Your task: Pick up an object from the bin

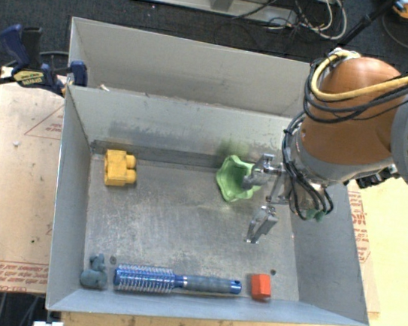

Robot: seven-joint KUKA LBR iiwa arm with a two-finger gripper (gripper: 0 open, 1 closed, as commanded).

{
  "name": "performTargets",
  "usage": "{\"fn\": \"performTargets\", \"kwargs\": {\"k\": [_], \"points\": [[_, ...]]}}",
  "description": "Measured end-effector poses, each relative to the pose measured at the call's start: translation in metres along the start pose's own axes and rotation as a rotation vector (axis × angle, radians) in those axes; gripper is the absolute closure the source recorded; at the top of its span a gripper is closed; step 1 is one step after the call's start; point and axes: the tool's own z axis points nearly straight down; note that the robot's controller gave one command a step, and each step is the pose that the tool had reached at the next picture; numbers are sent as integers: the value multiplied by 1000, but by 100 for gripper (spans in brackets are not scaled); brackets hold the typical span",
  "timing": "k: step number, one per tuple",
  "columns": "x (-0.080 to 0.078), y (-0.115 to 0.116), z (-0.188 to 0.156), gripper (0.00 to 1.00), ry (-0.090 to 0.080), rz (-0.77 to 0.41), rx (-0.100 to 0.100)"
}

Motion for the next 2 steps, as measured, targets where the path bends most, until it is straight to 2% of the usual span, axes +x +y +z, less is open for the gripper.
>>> {"fn": "performTargets", "kwargs": {"k": [1, 2], "points": [[-74, -31, 53, 0, -2, -128, 1], [-110, -61, 129, 0, 2, -145, 1]]}}
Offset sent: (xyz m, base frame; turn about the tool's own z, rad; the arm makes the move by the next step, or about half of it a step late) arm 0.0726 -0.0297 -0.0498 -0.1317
